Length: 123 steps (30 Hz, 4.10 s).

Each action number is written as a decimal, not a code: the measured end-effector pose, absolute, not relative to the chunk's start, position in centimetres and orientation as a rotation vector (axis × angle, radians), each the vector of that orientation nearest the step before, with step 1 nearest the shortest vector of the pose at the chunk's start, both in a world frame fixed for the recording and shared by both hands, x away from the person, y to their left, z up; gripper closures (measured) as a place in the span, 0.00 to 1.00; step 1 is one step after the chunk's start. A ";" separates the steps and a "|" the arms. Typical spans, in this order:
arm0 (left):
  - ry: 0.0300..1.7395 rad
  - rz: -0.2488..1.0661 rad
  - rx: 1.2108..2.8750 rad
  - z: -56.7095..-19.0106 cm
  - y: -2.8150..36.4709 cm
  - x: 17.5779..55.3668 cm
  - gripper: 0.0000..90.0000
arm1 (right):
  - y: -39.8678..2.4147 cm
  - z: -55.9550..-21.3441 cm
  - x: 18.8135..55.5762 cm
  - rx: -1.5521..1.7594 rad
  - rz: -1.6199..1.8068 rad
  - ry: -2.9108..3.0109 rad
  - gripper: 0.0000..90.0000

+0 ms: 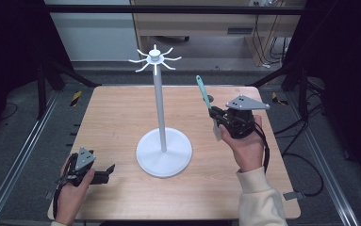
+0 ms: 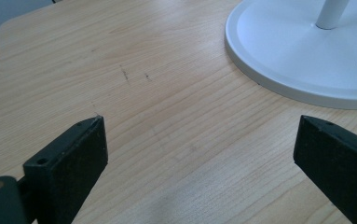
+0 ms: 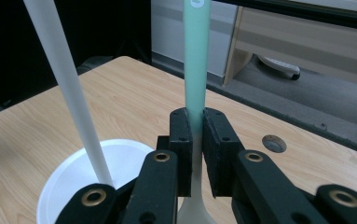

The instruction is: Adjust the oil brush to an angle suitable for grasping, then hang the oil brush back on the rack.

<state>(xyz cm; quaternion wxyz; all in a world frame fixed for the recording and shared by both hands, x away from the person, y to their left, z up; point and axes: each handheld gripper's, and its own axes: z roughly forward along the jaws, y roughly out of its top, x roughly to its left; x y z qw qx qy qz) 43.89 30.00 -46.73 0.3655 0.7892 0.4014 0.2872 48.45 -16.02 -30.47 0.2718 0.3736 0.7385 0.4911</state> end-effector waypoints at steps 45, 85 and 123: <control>1.017 0.740 2.039 -46.8 29.8 43.9 0.03 | -15.2 -25.8 44.2 0.842 1.520 1.902 0.92; 1.015 0.737 2.058 -46.9 29.6 44.0 0.03 | -12.5 -25.2 43.7 0.745 1.653 1.950 0.92; 1.015 0.730 2.061 -46.9 29.6 44.0 0.03 | -10.5 -25.5 45.4 0.767 1.658 1.985 0.92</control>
